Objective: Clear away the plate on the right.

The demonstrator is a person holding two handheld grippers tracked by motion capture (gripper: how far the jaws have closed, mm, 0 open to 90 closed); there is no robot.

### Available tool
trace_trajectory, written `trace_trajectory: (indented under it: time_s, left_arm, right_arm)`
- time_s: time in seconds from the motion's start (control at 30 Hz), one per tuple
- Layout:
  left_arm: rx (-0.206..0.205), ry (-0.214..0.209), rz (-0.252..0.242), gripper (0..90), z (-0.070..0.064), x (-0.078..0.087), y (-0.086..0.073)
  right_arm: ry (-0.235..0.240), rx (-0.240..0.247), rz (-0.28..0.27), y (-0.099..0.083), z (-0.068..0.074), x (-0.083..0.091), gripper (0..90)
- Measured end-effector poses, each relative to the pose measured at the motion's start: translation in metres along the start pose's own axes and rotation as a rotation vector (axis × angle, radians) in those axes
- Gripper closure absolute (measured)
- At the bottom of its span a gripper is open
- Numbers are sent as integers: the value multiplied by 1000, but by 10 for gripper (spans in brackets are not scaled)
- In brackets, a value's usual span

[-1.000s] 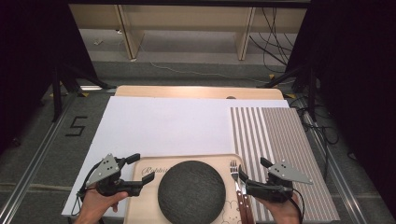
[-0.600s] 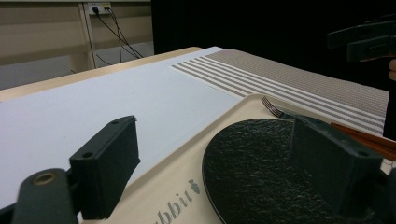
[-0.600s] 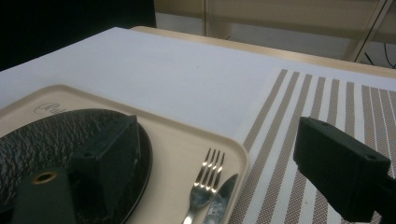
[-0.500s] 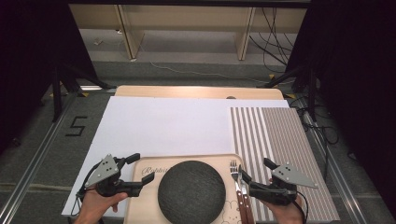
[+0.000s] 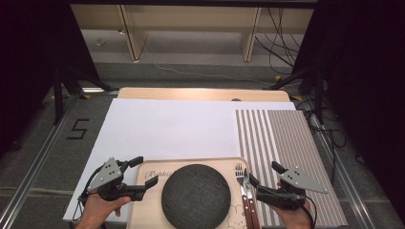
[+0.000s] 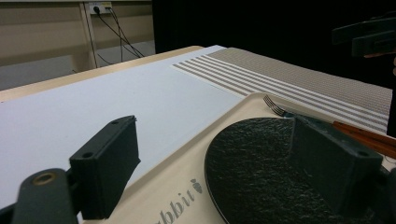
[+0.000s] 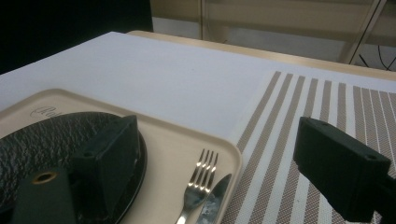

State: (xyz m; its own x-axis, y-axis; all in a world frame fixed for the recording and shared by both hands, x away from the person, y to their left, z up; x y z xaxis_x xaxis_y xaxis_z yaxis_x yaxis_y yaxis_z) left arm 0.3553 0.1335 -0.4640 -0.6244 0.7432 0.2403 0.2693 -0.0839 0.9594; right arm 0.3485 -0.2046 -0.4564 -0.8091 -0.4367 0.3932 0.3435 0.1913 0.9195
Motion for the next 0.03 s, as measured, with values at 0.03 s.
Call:
trace_trajectory:
  time_s: [0.03]
  left_arm:
    - [0,-1,-1,157,0,0,0]
  right_arm:
    - [11,2,-1,0,0,1,155]
Point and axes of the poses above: each handheld gripper's, and its own axes: x roughly backward along the jaws, y roughly out of its top, z roughly to its left, the point moved 10 cm from there along -x, roughly forward along the jaws, and after that the axes turned 3 degrees about x, right-handed, at the moved point
